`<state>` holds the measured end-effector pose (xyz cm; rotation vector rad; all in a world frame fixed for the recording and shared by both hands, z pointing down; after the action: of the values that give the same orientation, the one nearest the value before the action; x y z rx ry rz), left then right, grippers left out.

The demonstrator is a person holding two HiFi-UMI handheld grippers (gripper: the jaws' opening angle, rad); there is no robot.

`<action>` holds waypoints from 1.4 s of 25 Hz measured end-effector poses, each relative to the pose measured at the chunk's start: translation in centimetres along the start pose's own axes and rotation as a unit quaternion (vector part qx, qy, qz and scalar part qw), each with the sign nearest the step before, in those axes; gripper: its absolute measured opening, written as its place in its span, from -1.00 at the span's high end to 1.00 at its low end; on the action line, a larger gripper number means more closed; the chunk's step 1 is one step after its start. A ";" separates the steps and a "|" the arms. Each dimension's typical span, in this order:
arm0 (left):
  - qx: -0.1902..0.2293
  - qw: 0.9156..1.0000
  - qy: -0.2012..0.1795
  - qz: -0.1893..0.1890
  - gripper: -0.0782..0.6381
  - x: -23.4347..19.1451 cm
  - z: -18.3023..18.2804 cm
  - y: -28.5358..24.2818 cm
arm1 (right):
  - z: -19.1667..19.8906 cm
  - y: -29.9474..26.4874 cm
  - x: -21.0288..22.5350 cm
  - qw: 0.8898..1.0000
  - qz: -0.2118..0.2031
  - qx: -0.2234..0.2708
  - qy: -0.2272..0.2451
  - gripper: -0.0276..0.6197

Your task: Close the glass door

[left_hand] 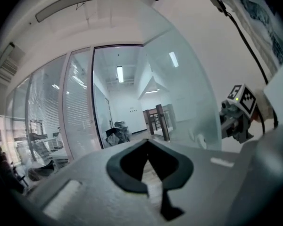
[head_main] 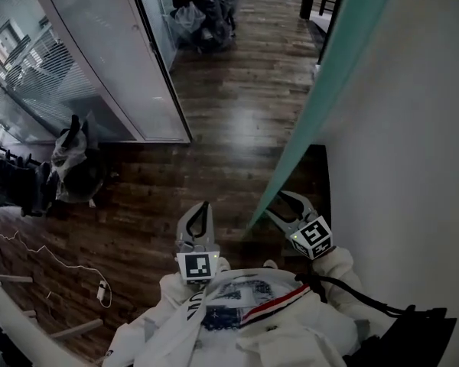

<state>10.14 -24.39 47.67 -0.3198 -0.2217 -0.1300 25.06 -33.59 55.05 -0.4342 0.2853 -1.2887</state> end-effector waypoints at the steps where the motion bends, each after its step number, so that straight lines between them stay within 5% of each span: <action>1: -0.001 1.000 0.005 -0.012 0.77 0.1 -0.3 -0.4 | -0.3 -0.5 0.1 1.000 -0.016 0.001 0.005 0.17; 6: 0.003 0.998 0.012 -0.057 0.77 1.9 1.7 3.1 | 0.3 -2.0 -4.5 0.997 -0.057 -0.010 0.057 0.29; 9: -0.013 0.996 0.027 -0.083 0.77 2.3 1.6 5.6 | -0.2 -1.8 -6.0 0.997 -0.073 -0.001 0.040 0.50; 16: -0.035 0.986 0.058 -0.150 0.77 0.8 5.4 10.3 | -0.9 -1.7 -7.6 0.994 -0.095 -0.013 0.047 0.51; 35: -0.042 0.983 0.060 -0.168 0.77 -11.3 8.8 11.0 | -5.3 -13.1 -5.5 0.999 -0.042 -0.018 -0.005 0.49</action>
<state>-0.74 -10.09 49.89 -0.3553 -0.1500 -0.4928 10.01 -31.95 56.26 -0.4873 0.2853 -1.3648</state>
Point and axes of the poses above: the fingertips, and each gripper's own axes: y backward along the fingers, x to its right, z out of its underside, the point moved 1 cm from there along y, backward along the fingers, and after that the axes turned 10 degrees about -x, right-handed, at the moved point
